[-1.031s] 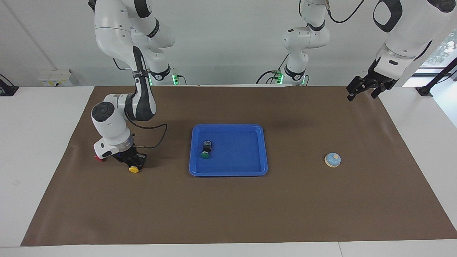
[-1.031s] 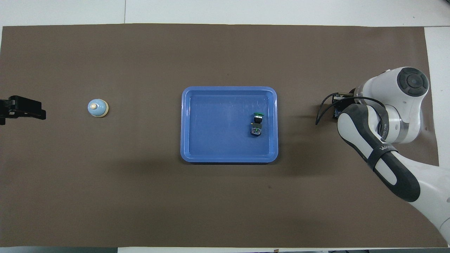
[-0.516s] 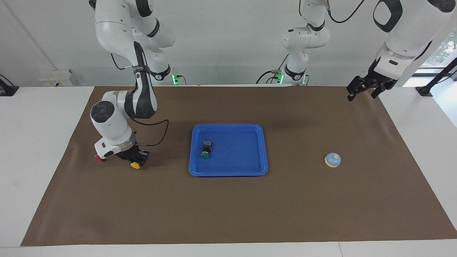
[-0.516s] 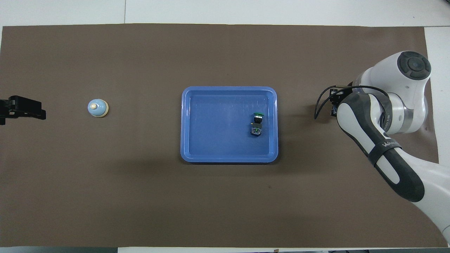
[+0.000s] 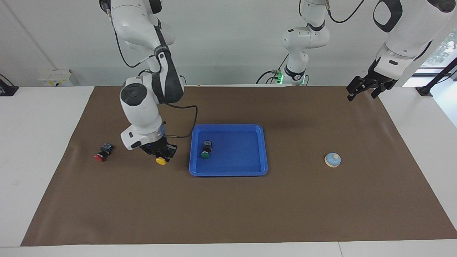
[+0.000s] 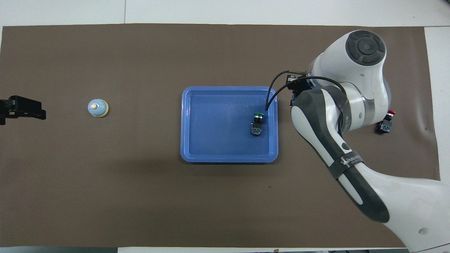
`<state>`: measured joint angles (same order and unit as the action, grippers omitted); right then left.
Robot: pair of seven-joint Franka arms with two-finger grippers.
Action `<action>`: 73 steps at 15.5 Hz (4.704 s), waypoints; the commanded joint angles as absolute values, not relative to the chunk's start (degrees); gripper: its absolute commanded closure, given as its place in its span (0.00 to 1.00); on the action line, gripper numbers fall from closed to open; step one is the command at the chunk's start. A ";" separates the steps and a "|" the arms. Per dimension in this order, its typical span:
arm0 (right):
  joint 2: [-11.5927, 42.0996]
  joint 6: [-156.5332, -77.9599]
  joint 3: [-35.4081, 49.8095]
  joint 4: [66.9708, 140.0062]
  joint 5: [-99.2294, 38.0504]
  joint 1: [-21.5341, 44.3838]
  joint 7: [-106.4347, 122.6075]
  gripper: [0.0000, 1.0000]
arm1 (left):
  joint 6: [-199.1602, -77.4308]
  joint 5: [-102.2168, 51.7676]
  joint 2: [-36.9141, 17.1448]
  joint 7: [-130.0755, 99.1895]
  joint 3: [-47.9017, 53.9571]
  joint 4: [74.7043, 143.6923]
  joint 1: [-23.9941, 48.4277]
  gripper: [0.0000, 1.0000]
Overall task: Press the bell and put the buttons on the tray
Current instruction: 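Place the yellow button in the tray with the right gripper, then move the right gripper to the red-topped button and grasp it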
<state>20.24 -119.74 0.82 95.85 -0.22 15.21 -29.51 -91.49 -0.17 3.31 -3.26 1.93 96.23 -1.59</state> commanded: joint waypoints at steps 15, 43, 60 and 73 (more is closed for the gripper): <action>28.30 -132.27 0.70 98.60 -2.72 30.76 -41.40 1.00 | -91.32 -0.09 4.13 -2.90 1.58 97.03 -1.32 0.00; 13.63 -105.55 -0.26 98.69 2.29 2.84 -14.54 0.00 | -91.32 -0.09 4.13 -2.90 1.58 97.03 -1.32 0.00; 9.57 -142.38 -0.18 127.17 2.81 -15.47 1.07 0.00 | -91.32 -0.09 4.13 -2.90 1.58 96.94 -1.32 0.00; 12.66 -145.46 -0.18 128.15 2.81 -15.56 -1.93 1.00 | -91.32 -0.09 4.13 -2.90 1.58 97.03 -1.32 0.00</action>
<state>12.10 -144.64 -0.91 127.59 1.82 -14.63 -0.93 -91.49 -0.17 3.31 -3.26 1.93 96.23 -1.59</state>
